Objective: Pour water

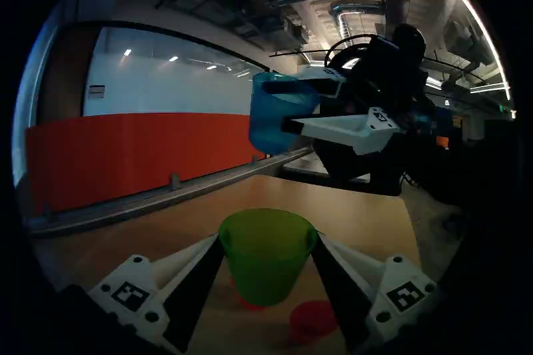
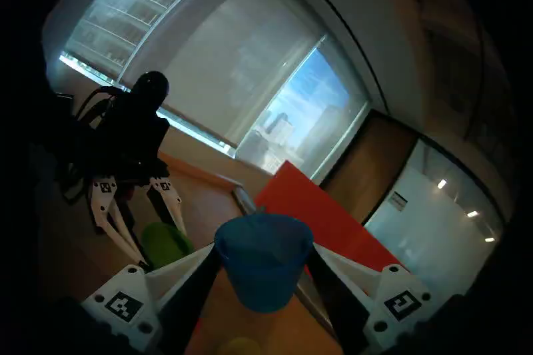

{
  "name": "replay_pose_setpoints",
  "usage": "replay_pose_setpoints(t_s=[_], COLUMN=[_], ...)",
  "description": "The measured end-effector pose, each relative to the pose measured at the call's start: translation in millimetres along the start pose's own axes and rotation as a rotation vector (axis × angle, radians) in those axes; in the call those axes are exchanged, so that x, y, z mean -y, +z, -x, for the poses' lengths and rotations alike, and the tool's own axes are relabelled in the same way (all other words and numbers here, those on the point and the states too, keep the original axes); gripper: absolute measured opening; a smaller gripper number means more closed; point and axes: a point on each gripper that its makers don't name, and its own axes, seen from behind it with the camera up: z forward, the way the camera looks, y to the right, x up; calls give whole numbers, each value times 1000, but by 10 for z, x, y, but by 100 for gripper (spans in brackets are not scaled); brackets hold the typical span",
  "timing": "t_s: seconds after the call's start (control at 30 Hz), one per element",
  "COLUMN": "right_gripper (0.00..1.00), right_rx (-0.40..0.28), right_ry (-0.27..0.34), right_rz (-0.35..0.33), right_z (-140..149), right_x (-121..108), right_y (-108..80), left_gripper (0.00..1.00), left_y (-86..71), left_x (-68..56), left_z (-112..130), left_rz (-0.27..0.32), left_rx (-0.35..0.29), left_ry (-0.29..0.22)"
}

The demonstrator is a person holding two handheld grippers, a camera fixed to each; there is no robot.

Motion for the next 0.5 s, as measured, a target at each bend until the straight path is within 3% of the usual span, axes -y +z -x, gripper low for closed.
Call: replay_pose_setpoints(t_s=[0.5], right_gripper=[90], right_rx=[4], right_ry=[-141], right_rz=[4], right_z=[-155], right_x=[-60], right_y=[112], left_gripper=[88], left_y=[19], left_x=[-79], left_z=[-73], left_rz=[16], left_rx=[-16], left_ry=[3])
